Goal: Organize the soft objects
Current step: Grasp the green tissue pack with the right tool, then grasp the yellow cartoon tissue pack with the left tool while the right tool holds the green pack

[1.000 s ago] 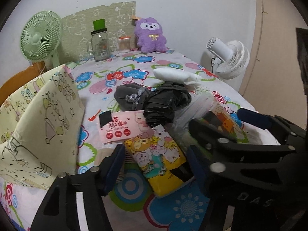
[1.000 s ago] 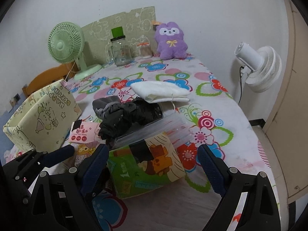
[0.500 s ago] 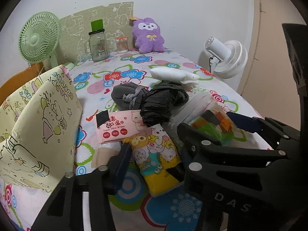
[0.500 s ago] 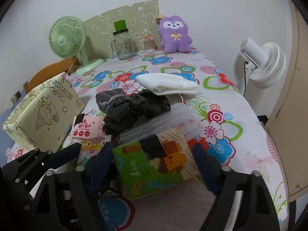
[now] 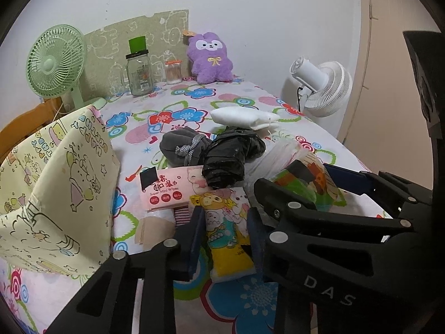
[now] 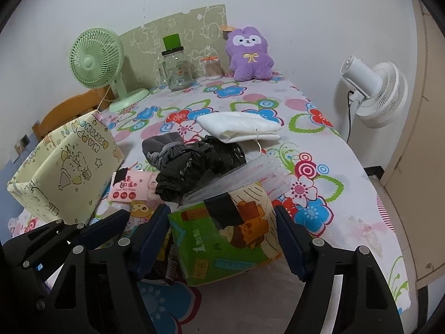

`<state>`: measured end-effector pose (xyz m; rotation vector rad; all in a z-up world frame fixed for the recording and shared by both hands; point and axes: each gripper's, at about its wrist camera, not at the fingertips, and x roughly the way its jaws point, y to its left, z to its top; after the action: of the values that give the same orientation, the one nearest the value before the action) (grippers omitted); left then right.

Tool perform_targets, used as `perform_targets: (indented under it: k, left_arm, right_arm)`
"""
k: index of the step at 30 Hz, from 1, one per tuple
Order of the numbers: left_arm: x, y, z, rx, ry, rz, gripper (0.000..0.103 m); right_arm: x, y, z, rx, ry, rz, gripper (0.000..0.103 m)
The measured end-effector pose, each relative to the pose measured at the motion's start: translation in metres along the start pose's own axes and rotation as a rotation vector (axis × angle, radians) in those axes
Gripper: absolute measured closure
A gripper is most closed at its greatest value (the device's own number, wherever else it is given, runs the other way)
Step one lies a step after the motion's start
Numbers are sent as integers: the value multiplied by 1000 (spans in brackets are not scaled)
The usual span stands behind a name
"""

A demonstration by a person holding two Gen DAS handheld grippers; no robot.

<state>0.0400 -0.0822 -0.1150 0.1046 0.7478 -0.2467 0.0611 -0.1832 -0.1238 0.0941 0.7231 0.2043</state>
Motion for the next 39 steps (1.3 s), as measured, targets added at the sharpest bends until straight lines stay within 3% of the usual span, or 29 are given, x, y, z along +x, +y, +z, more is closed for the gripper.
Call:
perform_targets:
  k: [6,8,12,14,23,36,39]
  left_arm:
    - [-1,3,-1,-17,13,1,80]
    - [0,4,-1,-25,24,-6,68]
    - [-1,2,-3,-25,31,1,54]
    - [-1,-1,-3,-21,31,0,42]
    - [2,-14,-3,3,41,4,19]
    - [21,-38,-10,71,107,-13,12]
    - [21,-37,-11,64,101,-31,24]
  right_arm:
    - [-4,5,1,-12,-7,-14,26]
    - [-6,5,0,-13,-6,-19,26]
    - [-10,2,-1,-9,-10,-31,26]
    - [-12,0,-2,-6,-12,-38,26]
    - [-17,-16,-6,15,-7,-74,26]
    - [-12,-33,-15,41,21,-88,26]
    - [-12,-34,-16,38,21,-89,26]
